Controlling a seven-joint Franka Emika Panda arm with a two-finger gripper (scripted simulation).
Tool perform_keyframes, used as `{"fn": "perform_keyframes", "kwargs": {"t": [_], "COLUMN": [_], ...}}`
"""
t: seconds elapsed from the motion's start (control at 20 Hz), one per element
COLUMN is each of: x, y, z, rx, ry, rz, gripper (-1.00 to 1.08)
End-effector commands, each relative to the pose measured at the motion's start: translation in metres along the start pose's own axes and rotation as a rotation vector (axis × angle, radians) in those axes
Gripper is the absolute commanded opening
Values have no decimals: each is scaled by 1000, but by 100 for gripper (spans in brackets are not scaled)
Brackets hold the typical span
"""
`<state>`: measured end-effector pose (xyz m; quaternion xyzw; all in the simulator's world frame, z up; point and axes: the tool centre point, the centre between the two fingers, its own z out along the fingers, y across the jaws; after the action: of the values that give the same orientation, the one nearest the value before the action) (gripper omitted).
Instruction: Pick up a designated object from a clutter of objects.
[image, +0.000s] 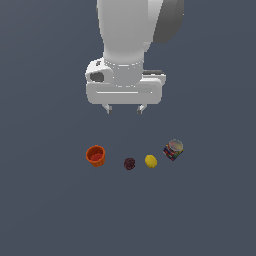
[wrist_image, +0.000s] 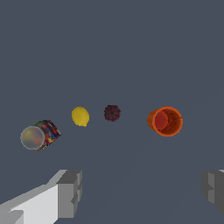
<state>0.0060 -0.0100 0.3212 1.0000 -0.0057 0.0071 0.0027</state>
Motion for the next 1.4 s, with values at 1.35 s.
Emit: {"fn": "perform_keyframes", "kwargs": {"t": [1.35], "x": [27], "y": [-20], "z": [68], "rx": [16], "ry": [-2], "rz": [5], "gripper": [100]}}
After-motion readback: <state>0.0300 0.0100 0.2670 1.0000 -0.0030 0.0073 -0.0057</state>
